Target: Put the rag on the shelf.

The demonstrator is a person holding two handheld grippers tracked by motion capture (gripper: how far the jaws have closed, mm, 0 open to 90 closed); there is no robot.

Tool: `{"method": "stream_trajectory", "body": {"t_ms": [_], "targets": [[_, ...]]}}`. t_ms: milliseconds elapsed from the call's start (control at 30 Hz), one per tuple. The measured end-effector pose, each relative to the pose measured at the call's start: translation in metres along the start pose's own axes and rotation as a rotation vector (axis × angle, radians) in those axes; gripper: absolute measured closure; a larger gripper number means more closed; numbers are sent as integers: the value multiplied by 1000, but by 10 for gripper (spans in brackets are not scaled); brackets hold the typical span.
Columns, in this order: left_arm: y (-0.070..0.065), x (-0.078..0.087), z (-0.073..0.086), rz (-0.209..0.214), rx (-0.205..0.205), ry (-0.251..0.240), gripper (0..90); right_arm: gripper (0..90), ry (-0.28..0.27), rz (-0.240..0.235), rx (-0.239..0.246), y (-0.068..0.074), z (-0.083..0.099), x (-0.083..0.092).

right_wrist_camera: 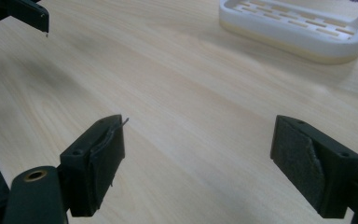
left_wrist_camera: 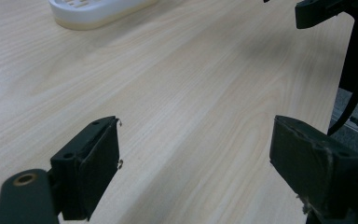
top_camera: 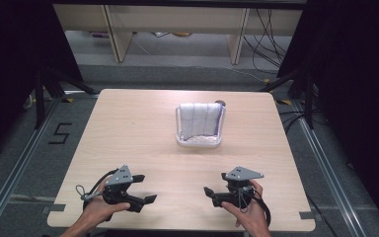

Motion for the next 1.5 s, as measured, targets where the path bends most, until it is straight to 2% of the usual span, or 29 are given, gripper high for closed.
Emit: {"method": "stream_trajectory", "body": {"t_ms": [33,100,133,167,200,267,300,333,367,433,467,533,567,600,633,700,767,867,900,967,1033,1067,1100,1133,1167,1300,1333,1433,1500], "targets": [[-1,2,0,-3,-6,18,153,181,-1,-9,-18,2,2,0],[-2,3,2,7,-1,11,153,177,2,-7,-8,2,5,1],[-2,4,3,1,-6,13,153,174,13,-22,-51,7,7,2],[-3,4,4,-4,-4,6,153,173,3,-9,-3,3,8,3],[-4,5,5,-10,-8,18,153,173,0,-14,-23,5,10,3],[-5,7,6,-12,-9,20,153,174,-1,-7,-4,5,12,5],[-5,7,7,-16,-6,19,153,173,7,-7,-38,8,15,6],[-5,8,8,-18,-9,27,153,173,4,-8,-10,6,16,6],[-6,7,10,-9,-5,12,153,173,15,-15,-52,10,19,6],[-6,6,13,-1,-9,17,153,172,25,-13,-13,9,23,7],[-7,6,14,-12,-12,32,153,171,39,-7,-12,9,24,7],[-7,5,18,-26,-47,50,153,165,57,-32,-19,11,28,6],[-9,5,19,-28,-40,46,153,164,67,-39,-21,13,30,5],[-8,4,21,-30,-53,54,153,164,84,-31,-11,14,31,6],[-9,3,22,-15,-26,47,153,164,89,-42,-14,15,32,6],[-11,2,24,5,-6,55,153,164,105,-34,-8,18,35,6],[-14,2,26,0,-23,78,153,164,114,-37,9,20,37,5],[-15,1,26,1,-47,82,153,164,133,-41,18,23,39,5],[-16,1,26,4,-34,75,153,164,135,-42,12,24,40,4],[-16,0,27,5,-39,76,153,164,145,-44,16,25,40,4],[-15,0,26,12,-40,85,153,164,142,-38,7,25,40,5],[-15,0,26,13,-39,84,153,164,135,-40,22,23,40,4],[-15,0,26,9,-38,81,153,164,134,-57,-10,25,40,4],[-15,0,26,9,-37,81,153,164,127,-47,20,22,40,4],[-15,0,26,4,-39,78,153,164,136,-32,13,23,40,5],[-14,-2,27,-1,-48,84,153,164,125,-33,30,22,39,5],[-14,-1,27,8,-41,94,153,164,122,-31,32,23,39,5],[-14,-2,27,-2,-30,89,153,164,120,-30,39,22,39,5],[-12,-1,27,-9,-47,93,153,164,127,-28,7,24,39,5]]}}
Point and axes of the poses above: each handheld gripper's, and its own axes: x roughly backward along the jaws, z roughly out of its underside, y roughly to its left, the point moved 1 cm from there along -x, roughly forward along the jaws, and after that the axes turned 2 degrees about -x, right-handed, at the moved point
